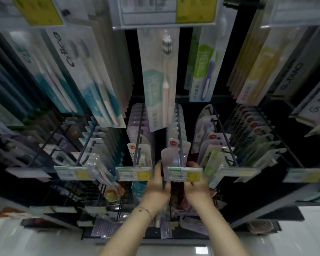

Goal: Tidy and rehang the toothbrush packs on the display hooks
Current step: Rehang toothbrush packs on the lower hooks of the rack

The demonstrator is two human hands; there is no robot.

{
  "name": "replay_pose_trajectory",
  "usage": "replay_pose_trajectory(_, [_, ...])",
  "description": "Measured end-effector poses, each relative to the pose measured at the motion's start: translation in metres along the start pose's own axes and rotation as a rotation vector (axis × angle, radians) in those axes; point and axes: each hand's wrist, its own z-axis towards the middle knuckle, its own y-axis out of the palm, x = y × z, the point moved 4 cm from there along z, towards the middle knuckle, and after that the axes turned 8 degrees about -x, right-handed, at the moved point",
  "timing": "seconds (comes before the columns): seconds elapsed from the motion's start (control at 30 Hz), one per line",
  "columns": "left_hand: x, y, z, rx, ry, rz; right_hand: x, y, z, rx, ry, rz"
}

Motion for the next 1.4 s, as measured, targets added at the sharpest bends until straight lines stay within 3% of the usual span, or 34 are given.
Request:
replay_pose_trajectory(0.53, [-0.003,-0.001,0.009,0.082,0.001,-0.161,-0.01,0.0,0.004,-0.023,-0.025,0.341])
replay_pose_trajectory(0.63, [-0.008,-0.002,0.011,0.058,0.008,-0.184,-0.014,-0.004,0.003,-0.029,-0.098,0.26])
replay_pose_trajectory(0.87, [-0.026,-0.004,0.012,0.052,-0.01,-0.259,-0.01,0.002,-0.003,-0.017,0.01,0.242])
replay_pose_trajectory(1.03, [-0.029,-0.005,-0.004,0.0,-0.044,-0.28,-0.004,0.011,-0.016,-0.067,-0.034,0.003])
replay_pose_trajectory(1.4, [-0.043,-0.02,-0.043,-0.032,0.031,-0.044,-0.002,0.033,-0.048,-0.15,-0.035,-0.08])
